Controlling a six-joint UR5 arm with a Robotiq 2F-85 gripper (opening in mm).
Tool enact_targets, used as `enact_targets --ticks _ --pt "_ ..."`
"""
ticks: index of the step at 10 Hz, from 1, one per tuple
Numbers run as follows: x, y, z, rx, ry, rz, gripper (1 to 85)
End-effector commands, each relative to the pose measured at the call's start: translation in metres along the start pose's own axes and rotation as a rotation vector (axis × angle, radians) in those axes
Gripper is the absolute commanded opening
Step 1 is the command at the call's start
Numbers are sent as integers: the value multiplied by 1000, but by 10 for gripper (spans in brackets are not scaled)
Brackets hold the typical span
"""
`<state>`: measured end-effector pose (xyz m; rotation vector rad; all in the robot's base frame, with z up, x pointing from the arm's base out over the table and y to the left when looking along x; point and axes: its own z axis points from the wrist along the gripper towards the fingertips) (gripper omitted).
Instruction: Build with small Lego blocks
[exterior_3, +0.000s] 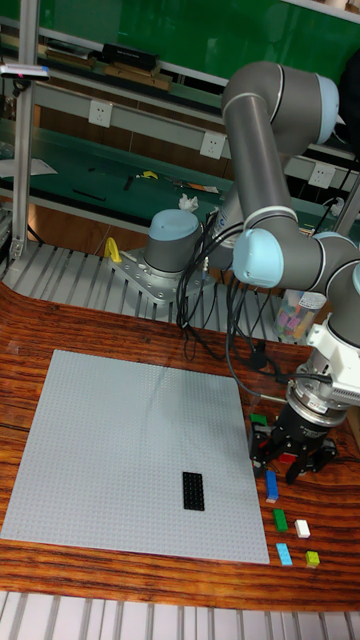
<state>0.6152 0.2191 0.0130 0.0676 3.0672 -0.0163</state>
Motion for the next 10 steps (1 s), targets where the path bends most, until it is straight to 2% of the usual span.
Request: enact_targets --ticks 1,10 --pt "-4 6 3 -23 -4 3 490" --pt "-2 4 9 -27 -4 -22 440"
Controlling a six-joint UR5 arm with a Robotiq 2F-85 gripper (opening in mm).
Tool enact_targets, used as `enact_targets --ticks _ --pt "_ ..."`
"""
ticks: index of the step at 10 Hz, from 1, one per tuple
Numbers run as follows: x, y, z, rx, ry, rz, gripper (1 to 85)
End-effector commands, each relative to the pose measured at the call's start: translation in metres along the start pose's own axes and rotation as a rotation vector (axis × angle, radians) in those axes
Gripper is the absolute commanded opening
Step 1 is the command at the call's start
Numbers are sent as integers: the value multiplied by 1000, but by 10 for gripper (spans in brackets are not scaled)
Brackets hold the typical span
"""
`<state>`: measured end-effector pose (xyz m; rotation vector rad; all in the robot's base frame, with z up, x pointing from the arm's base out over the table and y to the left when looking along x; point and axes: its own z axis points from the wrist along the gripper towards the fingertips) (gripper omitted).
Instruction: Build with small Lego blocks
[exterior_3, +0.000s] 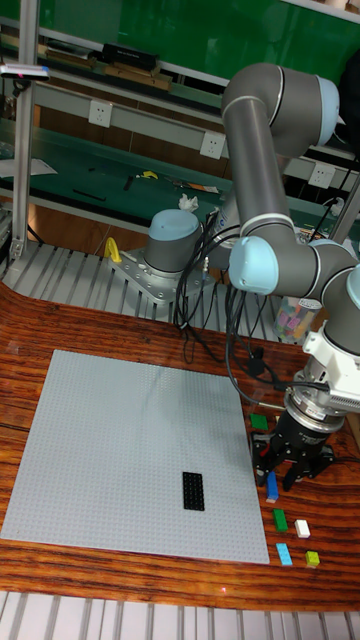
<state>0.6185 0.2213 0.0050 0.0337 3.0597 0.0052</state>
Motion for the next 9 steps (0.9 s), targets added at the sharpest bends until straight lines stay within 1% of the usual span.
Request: enact_targets --ticks 1,2,3,4,5,6,8,9 --pt "-1 1 1 -11 -2 -6 437" --pt "-2 0 1 -6 -5 -8 367" --pt "-2 0 2 -6 -4 -9 363" --pt "-2 1 2 -6 -4 -12 230" --pt "0 -4 0 15 6 2 160" --pt "2 -1 -4 2 13 -3 13" --pt "4 2 -17 -13 24 -18 13" --pt "8 2 -27 -17 33 -28 13"
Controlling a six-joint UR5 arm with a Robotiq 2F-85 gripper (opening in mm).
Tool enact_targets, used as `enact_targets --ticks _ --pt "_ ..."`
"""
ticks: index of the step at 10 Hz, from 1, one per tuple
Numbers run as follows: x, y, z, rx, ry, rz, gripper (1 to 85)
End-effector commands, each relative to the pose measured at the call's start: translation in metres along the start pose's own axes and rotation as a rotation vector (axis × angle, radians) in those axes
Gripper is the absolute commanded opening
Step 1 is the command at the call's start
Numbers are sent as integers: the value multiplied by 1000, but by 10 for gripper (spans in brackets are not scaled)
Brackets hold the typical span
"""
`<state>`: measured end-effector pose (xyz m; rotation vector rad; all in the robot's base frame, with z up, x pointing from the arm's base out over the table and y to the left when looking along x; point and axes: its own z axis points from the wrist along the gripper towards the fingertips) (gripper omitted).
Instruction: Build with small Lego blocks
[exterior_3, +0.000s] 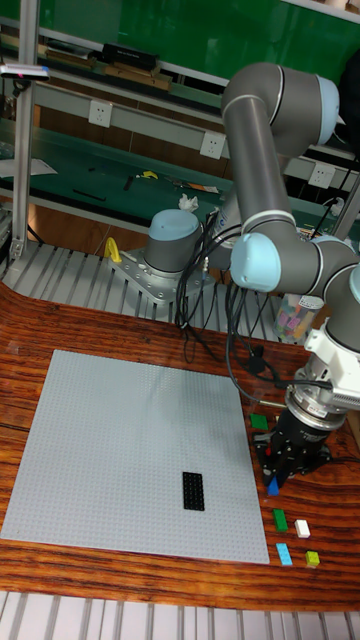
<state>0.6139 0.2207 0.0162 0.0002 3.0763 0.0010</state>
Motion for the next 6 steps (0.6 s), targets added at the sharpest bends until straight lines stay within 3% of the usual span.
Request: enact_targets --ticks 1,2,3,6 --pt "9 5 -24 -27 21 -15 13" --pt "11 8 -28 -40 21 -25 13" --pt "4 14 -28 -63 -4 -33 13" --pt "-8 -4 -28 5 -53 8 13"
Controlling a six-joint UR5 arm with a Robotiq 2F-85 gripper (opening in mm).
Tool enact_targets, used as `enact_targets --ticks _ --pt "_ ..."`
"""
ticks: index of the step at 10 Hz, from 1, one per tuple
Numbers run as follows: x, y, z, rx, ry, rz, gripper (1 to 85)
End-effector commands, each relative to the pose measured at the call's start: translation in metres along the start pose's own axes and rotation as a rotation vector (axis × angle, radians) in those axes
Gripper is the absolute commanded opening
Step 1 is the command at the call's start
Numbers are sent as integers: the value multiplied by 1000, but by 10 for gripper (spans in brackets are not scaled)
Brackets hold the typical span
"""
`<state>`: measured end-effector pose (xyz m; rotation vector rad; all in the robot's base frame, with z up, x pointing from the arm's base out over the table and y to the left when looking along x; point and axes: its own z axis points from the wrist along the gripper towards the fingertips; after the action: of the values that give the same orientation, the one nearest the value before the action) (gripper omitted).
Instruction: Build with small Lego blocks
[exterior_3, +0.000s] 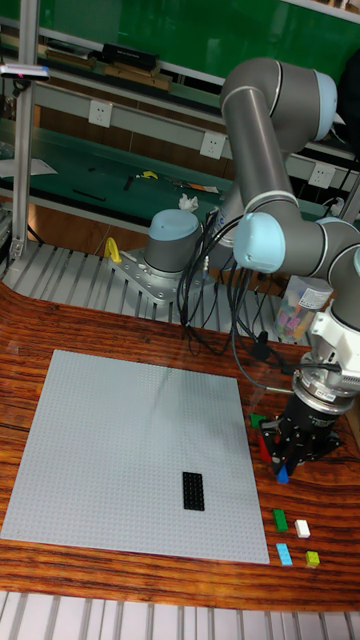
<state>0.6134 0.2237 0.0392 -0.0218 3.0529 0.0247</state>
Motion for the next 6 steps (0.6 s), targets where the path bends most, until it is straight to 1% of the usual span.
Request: enact_targets --ticks 1,2,3,4,5,6 --pt "-7 -7 -5 22 -26 2 13" --pt "-3 -13 -7 21 -8 -41 13" --pt "-4 -35 -11 19 3 -85 13" --pt "-4 -49 -11 -1 4 -121 13" --pt "-4 -51 -6 -4 -15 -127 13" --pt "-1 -41 -2 -25 -24 -104 13"
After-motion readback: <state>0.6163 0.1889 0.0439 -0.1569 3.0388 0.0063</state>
